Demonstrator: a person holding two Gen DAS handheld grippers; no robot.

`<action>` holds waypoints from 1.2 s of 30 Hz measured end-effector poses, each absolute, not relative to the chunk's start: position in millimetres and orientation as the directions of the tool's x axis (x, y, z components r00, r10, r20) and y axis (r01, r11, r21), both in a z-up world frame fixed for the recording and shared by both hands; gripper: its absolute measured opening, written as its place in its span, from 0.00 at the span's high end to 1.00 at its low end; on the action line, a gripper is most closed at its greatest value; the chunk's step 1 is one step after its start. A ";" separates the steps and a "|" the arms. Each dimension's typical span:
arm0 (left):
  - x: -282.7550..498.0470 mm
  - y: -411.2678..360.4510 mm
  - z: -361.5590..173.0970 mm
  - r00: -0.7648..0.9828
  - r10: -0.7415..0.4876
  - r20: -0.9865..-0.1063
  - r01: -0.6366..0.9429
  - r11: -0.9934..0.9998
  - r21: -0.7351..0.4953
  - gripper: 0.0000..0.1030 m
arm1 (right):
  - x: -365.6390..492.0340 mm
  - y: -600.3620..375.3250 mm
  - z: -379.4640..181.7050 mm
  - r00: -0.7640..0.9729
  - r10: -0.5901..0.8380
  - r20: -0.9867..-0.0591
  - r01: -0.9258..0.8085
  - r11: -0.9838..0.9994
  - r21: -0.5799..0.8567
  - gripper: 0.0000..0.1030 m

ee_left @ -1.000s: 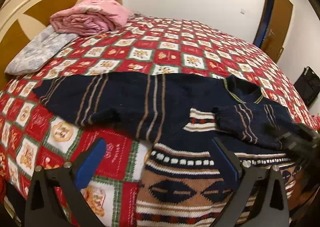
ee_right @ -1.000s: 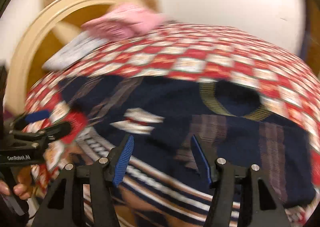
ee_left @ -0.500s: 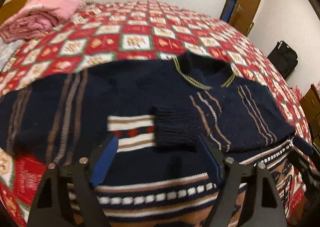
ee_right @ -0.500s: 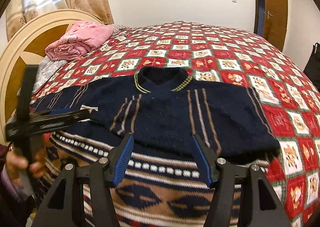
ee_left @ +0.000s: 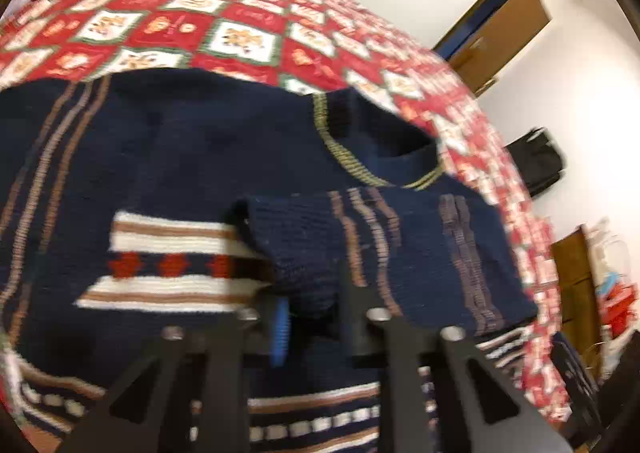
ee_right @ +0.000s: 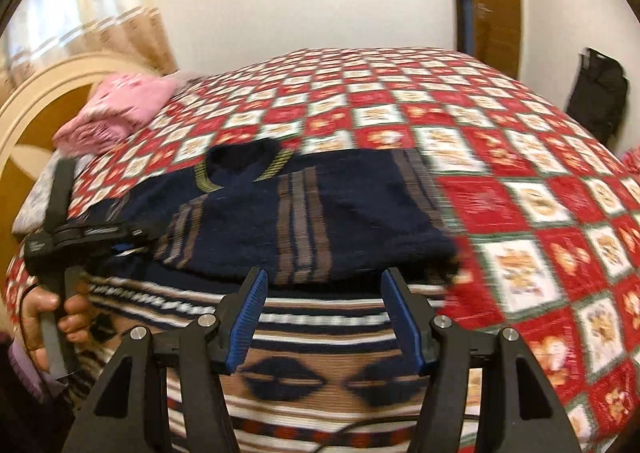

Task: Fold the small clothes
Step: 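Lower the sleeve onto the sweater body and open the right gripper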

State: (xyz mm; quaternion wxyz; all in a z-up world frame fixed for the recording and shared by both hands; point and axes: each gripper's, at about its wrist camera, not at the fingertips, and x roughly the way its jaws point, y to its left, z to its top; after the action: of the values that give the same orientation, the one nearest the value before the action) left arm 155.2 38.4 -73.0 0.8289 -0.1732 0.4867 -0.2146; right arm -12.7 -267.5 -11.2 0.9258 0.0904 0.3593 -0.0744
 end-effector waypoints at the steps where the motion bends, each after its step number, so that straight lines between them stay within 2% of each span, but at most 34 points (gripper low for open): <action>1: 154.4 38.0 -71.5 0.445 -0.516 -0.732 0.181 0.852 -0.491 0.85 | -14.2 -275.8 -9.8 0.730 -0.090 -0.677 0.225 0.968 0.114 0.41; 3: 152.7 39.0 -66.9 0.470 -0.494 -0.732 0.176 0.865 -0.470 0.86 | -19.8 -302.3 -6.0 0.729 -0.140 -0.670 0.300 0.945 0.130 0.41; 6: 151.0 48.6 -56.2 0.495 -0.517 -0.698 0.168 0.845 -0.507 0.87 | -26.0 -334.3 1.6 0.728 -0.192 -0.658 0.371 0.918 0.143 0.41; 11: 143.8 57.9 -24.5 0.578 -0.479 -0.661 0.213 0.870 -0.445 0.87 | -24.9 -355.8 8.9 0.729 -0.191 -0.657 0.394 0.902 0.175 0.41; 17: 162.5 67.7 -35.3 0.581 -0.411 -0.703 0.214 0.910 -0.356 0.87 | -7.8 -334.8 -1.1 0.722 -0.131 -0.679 0.325 0.931 0.167 0.41; 20: 172.2 58.7 -54.3 0.570 -0.337 -0.749 0.219 0.941 -0.257 0.86 | 5.9 -313.8 -9.8 0.715 -0.082 -0.694 0.244 0.960 0.138 0.41; 22: 176.2 58.6 -68.1 0.549 -0.328 -0.769 0.204 0.944 -0.258 0.85 | 14.9 -299.7 -19.1 0.710 -0.028 -0.703 0.170 0.976 0.132 0.41; 24: 175.4 64.3 -76.6 0.544 -0.326 -0.773 0.181 0.945 -0.272 0.79 | 26.0 -290.3 -36.4 0.675 0.027 -0.738 0.105 0.986 0.132 0.41; 26: 170.9 71.8 -75.6 0.548 -0.339 -0.765 0.168 0.940 -0.296 0.75 | 33.8 -286.2 -54.8 0.624 -0.003 -0.781 0.110 0.990 0.083 0.41; 27: 168.6 78.6 -73.3 0.545 -0.342 -0.766 0.158 0.939 -0.306 0.67 | 35.9 -287.0 -62.8 0.600 -0.032 -0.799 0.123 0.991 0.053 0.41; 30: 156.5 94.5 -63.1 0.565 -0.306 -0.766 0.133 0.950 -0.281 0.54 | 33.4 -289.1 -70.1 0.557 -0.076 -0.827 0.137 0.991 0.001 0.41; 31: 150.0 102.8 -58.2 0.582 -0.256 -0.772 0.106 0.965 -0.241 0.49 | 29.4 -289.4 -69.1 0.553 -0.071 -0.830 0.128 0.992 0.000 0.41; 32: 146.9 108.2 -55.4 0.597 -0.205 -0.776 0.077 0.977 -0.199 0.37 | 24.5 -289.5 -66.8 0.552 -0.072 -0.831 0.122 0.992 -0.005 0.41; 34: 137.4 121.3 -48.0 0.632 -0.122 -0.765 0.030 0.991 -0.133 0.34 | 13.6 -289.2 -56.5 0.573 -0.077 -0.816 0.124 0.992 -0.007 0.41; 36: 130.9 127.5 -40.8 0.650 -0.107 -0.752 0.024 0.992 -0.120 0.34 | 4.5 -281.0 -37.5 0.634 -0.093 -0.768 0.117 0.993 -0.023 0.41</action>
State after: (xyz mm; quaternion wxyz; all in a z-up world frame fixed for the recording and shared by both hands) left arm 130.9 127.5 -40.8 0.9070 -0.0498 0.4166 -0.0359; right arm 4.5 -281.0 -37.5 0.9037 0.0143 0.4239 -0.0583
